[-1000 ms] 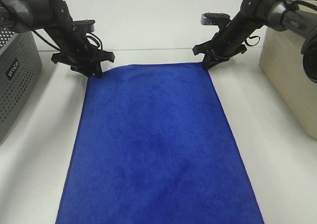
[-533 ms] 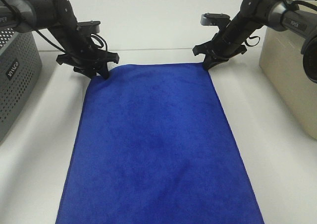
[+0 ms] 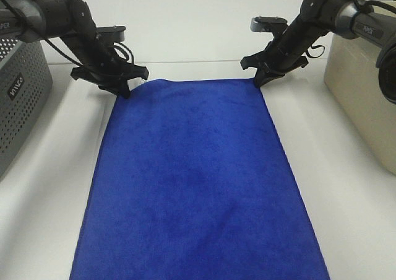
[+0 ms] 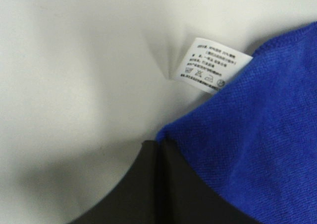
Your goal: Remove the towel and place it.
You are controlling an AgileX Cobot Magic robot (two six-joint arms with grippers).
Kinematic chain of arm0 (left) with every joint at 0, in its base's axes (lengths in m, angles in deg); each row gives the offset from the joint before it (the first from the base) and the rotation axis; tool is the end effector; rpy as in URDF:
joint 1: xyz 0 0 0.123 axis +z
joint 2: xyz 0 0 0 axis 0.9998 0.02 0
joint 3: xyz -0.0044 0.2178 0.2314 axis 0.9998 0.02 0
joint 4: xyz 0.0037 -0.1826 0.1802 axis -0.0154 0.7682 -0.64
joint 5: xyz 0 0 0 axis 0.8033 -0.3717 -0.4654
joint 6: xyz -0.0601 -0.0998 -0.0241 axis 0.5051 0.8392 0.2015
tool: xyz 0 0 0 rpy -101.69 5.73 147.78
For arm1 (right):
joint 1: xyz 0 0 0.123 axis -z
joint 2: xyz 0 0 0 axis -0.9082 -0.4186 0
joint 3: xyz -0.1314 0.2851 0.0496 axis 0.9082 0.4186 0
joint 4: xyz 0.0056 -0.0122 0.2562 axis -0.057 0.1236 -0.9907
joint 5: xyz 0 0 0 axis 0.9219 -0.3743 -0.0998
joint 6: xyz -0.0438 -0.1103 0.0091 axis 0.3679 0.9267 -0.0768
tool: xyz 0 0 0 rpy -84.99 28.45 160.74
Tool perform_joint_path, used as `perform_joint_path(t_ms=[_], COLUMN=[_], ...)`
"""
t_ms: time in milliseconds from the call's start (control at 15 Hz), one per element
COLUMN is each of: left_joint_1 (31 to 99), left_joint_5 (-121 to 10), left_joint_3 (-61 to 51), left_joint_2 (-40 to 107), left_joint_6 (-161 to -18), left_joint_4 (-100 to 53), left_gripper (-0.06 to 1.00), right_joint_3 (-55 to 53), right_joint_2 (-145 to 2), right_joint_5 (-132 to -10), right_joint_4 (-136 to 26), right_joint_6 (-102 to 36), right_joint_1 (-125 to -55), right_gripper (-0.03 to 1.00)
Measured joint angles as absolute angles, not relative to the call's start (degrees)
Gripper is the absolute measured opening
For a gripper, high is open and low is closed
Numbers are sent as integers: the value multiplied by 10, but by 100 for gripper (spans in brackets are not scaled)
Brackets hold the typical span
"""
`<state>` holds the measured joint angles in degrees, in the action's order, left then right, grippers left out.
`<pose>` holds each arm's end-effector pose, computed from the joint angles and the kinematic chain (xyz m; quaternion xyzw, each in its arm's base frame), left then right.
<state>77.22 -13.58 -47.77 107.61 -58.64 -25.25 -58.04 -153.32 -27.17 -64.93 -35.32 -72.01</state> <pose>0.5675 -0.1350 0.0863 0.0675 0.9719 -0.1044 0.1999 0.5981 0.1002 0.0782 -0.1632 0.9550 0.1152 0.2192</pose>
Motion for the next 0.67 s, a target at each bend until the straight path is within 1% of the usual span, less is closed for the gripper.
perform_joint_path(t_ms=[267, 667], left_joint_1=[772, 772], left_joint_5=[-191, -324], left_joint_3=[-477, -477], left_joint_2=[1079, 1079], left_joint_6=[-587, -593], left_joint_4=[-263, -276], left_gripper=[0, 0], right_joint_3=[-598, -600], right_joint_2=[-1538, -1539], right_joint_5=[-291, -403], right_joint_4=[-649, -648], right_joint_6=[-353, -338], right_joint_1=[-720, -720], right_gripper=[2, 2])
